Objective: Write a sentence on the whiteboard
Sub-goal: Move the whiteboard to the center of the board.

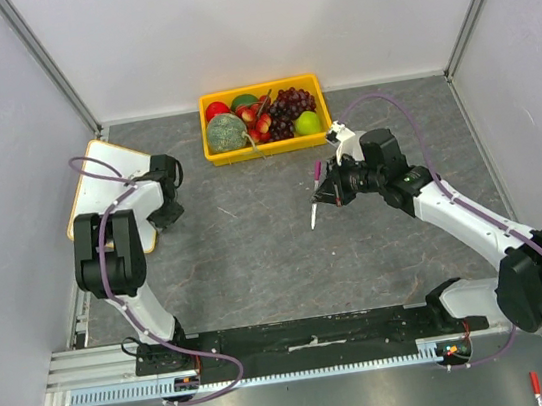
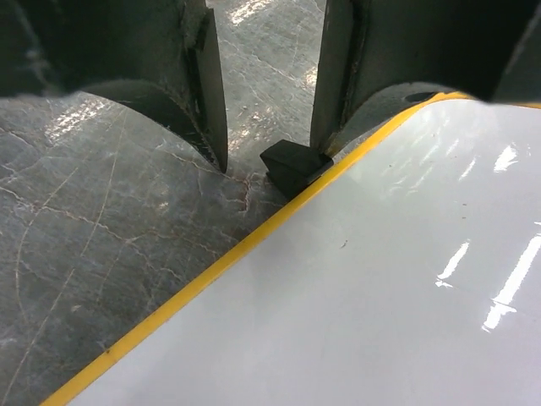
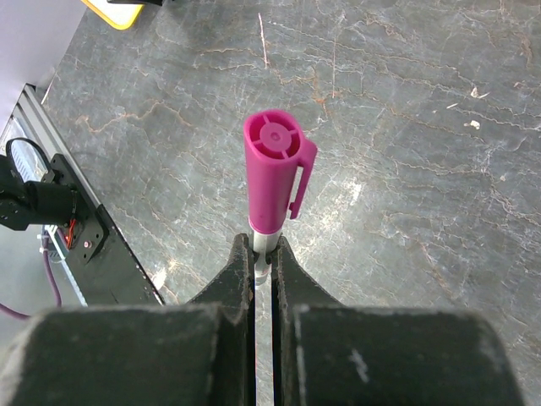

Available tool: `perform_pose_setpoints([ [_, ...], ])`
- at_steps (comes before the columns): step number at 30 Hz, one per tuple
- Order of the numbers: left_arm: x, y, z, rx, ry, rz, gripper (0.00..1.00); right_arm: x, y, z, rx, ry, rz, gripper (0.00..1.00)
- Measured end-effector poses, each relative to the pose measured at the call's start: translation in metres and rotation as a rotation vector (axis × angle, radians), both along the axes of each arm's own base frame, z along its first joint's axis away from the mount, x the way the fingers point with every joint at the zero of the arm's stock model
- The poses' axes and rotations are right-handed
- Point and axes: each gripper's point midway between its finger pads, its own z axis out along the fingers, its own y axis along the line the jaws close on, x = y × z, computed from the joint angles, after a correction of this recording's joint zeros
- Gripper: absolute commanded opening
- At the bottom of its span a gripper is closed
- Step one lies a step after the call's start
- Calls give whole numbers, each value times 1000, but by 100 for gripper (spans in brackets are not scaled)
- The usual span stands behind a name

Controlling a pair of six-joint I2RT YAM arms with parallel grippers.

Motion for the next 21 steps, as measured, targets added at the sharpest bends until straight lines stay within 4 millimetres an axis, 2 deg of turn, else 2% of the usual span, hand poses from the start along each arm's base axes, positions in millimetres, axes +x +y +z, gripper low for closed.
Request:
perform_pose_setpoints([
  [5, -1, 3, -1, 15, 15, 4, 43, 0, 0, 0, 1, 1, 2, 0],
  [8, -2, 5, -1, 16, 17, 6, 31, -1, 0, -2, 0, 4, 2, 0],
  [10, -3, 7, -1, 19, 22, 7, 29, -2, 0, -4, 0, 7, 4, 0],
  [13, -3, 10, -1, 16, 20, 17, 13, -2, 0, -4, 0, 7, 5, 0],
  [16, -3, 16, -1, 17, 18, 33, 2, -2, 0, -4, 1, 7, 5, 0],
  [21, -4, 21, -2, 17, 0, 47, 2, -3, 1, -3, 7, 4, 11, 0],
])
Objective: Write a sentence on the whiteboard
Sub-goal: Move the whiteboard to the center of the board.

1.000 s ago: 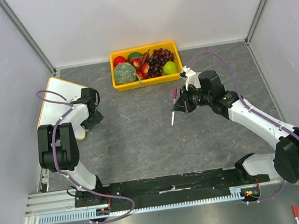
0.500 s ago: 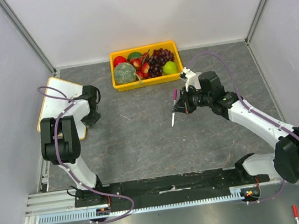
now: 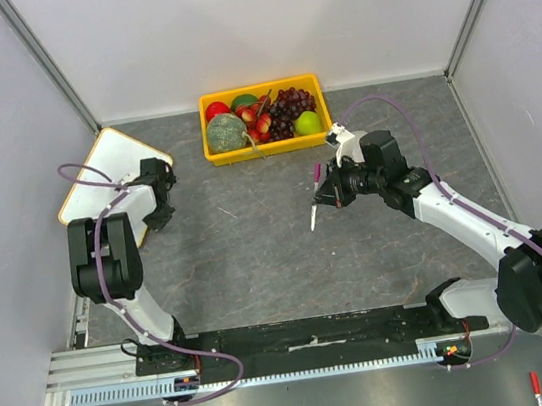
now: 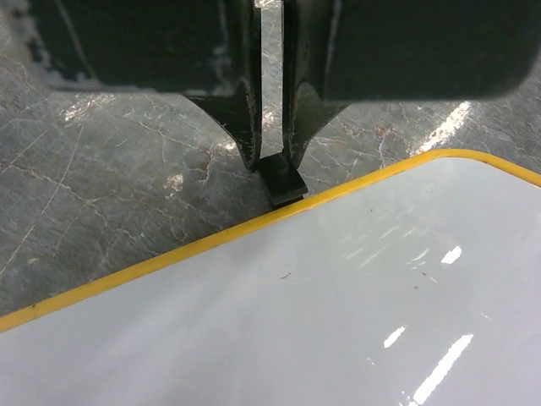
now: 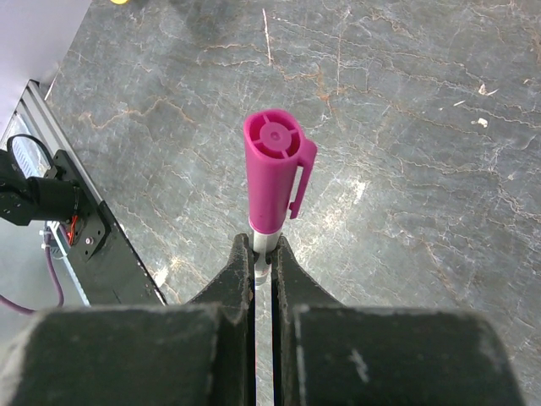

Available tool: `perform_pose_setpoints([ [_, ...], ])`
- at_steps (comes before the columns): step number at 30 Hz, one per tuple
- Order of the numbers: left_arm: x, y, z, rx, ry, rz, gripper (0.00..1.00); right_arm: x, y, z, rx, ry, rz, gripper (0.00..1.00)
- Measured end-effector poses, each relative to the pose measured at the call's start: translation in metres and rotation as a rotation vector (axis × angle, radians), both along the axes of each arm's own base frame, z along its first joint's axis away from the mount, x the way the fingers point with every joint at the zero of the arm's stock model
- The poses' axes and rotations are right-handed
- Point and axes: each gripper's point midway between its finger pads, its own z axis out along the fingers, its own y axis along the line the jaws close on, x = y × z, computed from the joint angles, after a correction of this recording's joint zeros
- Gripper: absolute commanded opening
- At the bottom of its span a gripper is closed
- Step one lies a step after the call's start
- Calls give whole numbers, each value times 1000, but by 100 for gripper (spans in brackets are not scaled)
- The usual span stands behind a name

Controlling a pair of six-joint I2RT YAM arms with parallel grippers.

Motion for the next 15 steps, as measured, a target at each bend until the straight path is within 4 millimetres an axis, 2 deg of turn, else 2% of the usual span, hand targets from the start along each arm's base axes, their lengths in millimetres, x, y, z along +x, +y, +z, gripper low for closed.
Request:
perform_pose_setpoints([
  [6, -10, -4, 0, -25, -35, -10, 2, -2, 0, -2, 1, 5, 5, 0],
  [15, -53, -24, 0, -119, -36, -57, 2, -4, 1, -3, 9, 16, 8, 0],
])
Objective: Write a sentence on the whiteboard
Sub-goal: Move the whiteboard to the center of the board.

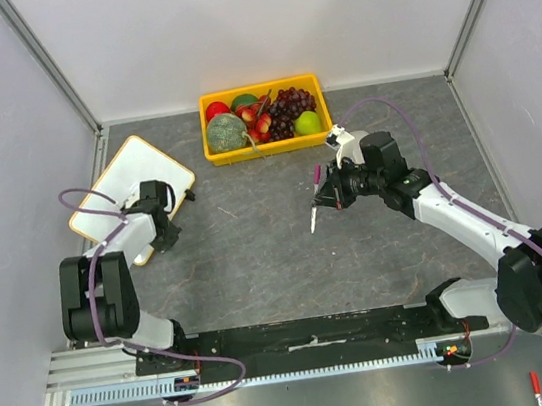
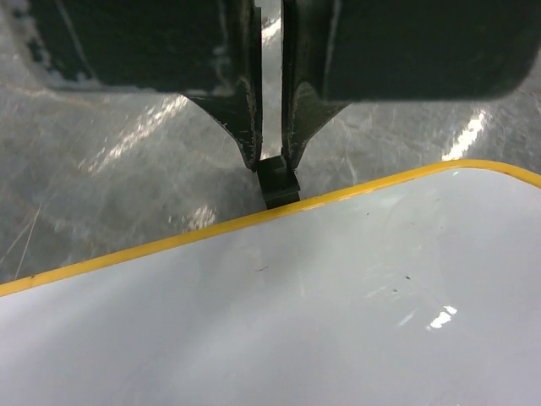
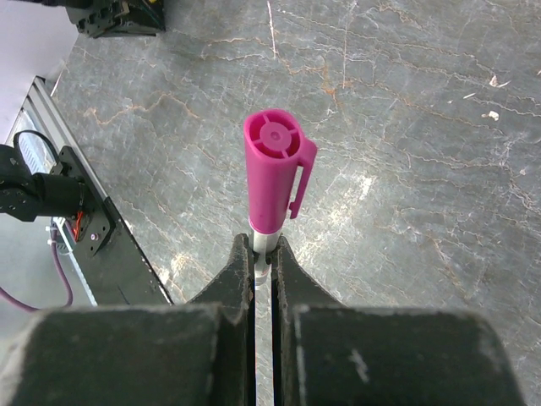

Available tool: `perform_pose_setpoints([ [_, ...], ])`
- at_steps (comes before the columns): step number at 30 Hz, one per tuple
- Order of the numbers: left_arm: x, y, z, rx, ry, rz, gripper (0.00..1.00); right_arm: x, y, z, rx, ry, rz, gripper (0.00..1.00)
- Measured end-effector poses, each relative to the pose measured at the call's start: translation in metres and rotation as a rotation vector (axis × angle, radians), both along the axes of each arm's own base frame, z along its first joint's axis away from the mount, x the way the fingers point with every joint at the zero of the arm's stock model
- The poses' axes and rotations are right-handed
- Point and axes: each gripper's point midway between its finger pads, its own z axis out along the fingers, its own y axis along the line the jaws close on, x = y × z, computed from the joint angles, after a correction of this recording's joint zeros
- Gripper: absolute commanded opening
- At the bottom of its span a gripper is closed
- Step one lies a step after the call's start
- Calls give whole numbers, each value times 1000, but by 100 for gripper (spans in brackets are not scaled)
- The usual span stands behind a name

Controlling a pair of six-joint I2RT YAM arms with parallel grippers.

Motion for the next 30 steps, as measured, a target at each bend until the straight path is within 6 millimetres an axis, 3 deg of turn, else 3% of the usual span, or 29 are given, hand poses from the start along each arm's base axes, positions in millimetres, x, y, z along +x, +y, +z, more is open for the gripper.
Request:
perform_pose_setpoints([
  [6, -23, -19, 0, -46, -10, -55, 2, 0, 1, 2, 11, 2, 2, 0],
  [16, -47, -79, -2, -71, 34, -254, 2, 0, 2, 4, 20, 1, 1, 0],
  [18, -50, -87, -3, -62, 53, -281, 10, -1, 2, 5, 22, -2, 0, 0],
  [20, -50, -91, -3, -47, 65, -294, 25, -2, 2, 5, 24, -5, 0, 0],
  [22, -50, -89, -2, -24, 79, -284, 55, -3, 1, 5, 26, -6, -1, 0],
  [24, -49, -84, 0, 1, 86, -270, 68, -3, 1, 5, 25, -5, -1, 0],
  [27, -48, -79, 3, 32, 83, -252, 71, -4, 1, 4, 25, -4, -1, 0],
  [30, -47, -72, 5, 56, 85, -236, 61, -4, 1, 4, 25, -4, 0, 0],
])
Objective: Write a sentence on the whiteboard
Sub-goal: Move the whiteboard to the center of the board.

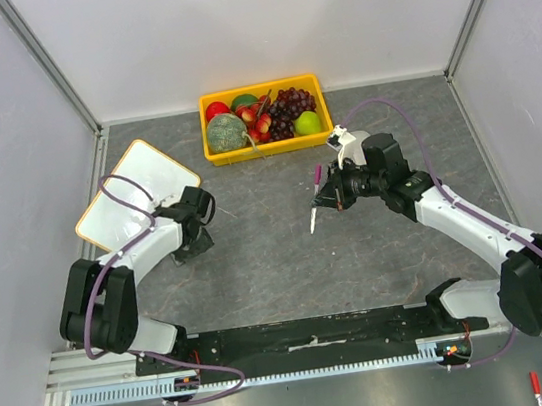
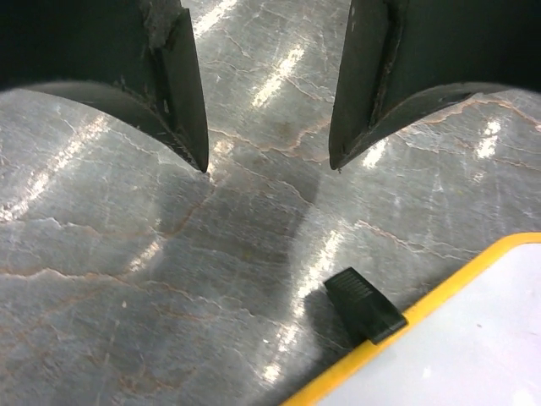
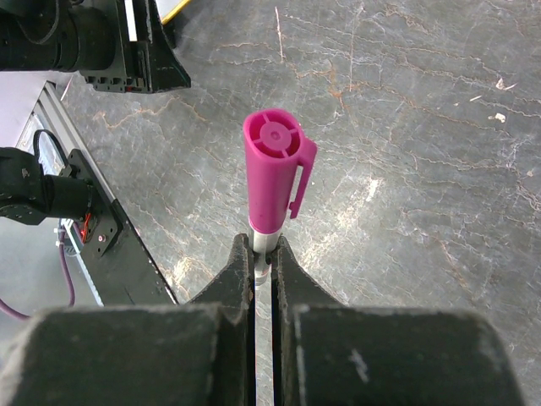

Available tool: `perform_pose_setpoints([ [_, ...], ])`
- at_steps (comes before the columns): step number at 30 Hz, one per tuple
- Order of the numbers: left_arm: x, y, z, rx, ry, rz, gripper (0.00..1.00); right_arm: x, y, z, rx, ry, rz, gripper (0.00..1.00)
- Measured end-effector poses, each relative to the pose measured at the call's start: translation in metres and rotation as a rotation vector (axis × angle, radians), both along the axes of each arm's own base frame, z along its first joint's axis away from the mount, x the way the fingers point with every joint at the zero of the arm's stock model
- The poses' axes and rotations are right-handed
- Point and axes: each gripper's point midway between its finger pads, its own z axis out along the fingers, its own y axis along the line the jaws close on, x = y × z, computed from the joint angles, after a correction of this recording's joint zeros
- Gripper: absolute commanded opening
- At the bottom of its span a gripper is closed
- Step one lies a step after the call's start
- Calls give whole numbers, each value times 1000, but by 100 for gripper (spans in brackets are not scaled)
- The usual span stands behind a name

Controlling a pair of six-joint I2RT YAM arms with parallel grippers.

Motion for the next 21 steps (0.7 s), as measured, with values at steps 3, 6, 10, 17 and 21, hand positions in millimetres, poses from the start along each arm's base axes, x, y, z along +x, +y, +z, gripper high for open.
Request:
perform_pose_setpoints([
  [3, 2, 8, 1, 8, -4, 30, 60, 0, 0, 0, 0, 0, 0, 0],
  [6, 8, 21, 4, 10, -12, 83, 59, 0, 0, 0, 0, 0, 0, 0],
  [10, 19, 34, 4, 19, -23, 137, 59, 0, 0, 0, 0, -1, 0, 0],
  [17, 30, 50, -7, 32, 4, 183, 52, 0, 0, 0, -1, -2, 1, 0],
  [21, 35, 59, -7, 32, -6, 204, 41, 0, 0, 0, -1, -3, 2, 0],
])
